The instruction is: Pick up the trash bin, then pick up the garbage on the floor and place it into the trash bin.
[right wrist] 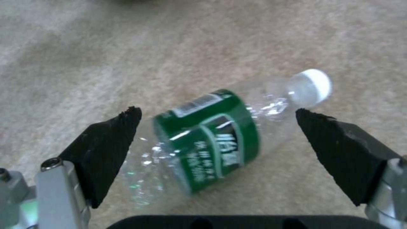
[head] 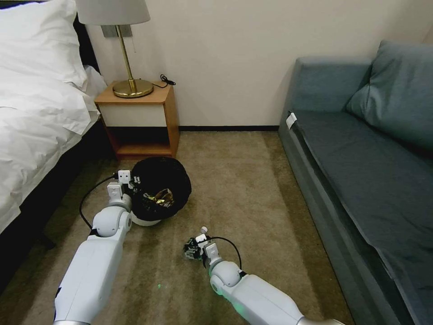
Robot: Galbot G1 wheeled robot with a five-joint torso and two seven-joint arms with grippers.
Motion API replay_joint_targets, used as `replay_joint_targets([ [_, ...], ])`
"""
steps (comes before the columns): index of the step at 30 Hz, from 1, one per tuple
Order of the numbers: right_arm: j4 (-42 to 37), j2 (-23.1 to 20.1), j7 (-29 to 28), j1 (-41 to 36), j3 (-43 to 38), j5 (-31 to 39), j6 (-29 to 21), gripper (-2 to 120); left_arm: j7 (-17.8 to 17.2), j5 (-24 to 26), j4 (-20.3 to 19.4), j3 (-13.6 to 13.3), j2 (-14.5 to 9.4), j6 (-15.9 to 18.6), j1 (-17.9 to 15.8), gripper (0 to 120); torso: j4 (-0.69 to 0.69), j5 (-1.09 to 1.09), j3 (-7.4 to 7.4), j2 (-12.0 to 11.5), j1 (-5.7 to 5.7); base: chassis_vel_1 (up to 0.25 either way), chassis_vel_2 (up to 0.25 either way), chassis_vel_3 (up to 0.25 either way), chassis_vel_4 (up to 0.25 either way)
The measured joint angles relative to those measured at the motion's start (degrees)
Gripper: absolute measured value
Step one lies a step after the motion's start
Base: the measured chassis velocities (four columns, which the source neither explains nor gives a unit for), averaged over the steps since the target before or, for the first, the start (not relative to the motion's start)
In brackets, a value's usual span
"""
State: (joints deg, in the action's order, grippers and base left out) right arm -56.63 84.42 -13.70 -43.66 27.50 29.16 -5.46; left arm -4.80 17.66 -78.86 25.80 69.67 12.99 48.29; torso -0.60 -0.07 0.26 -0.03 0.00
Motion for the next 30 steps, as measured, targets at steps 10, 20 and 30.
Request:
replay_joint_targets([
  [10,3.57,2.56,1.19,0.52,0.89,-0.47,0.93,95,0.44,0.55,0.03,0.32,-1.87,-0.22,0.30,6,0.01,0.01,0.00,0.00,0.00,0.000,0.000,0.000,0.000],
  [20,6.01,2.22,2.45,-0.22,0.42,-1.56,2.59,95,0.71,0.93,-0.52,0.40,-2.50,-0.51,1.40,6,-0.01,0.00,0.00,0.00,0.00,0.000,0.000,0.000,0.000],
  [30,7.86,3.87,3.52,0.64,1.76,-2.06,4.32,95,0.76,0.72,-1.39,0.37,-2.51,-0.65,2.39,6,0.01,0.01,0.00,0.00,0.00,0.000,0.000,0.000,0.000],
])
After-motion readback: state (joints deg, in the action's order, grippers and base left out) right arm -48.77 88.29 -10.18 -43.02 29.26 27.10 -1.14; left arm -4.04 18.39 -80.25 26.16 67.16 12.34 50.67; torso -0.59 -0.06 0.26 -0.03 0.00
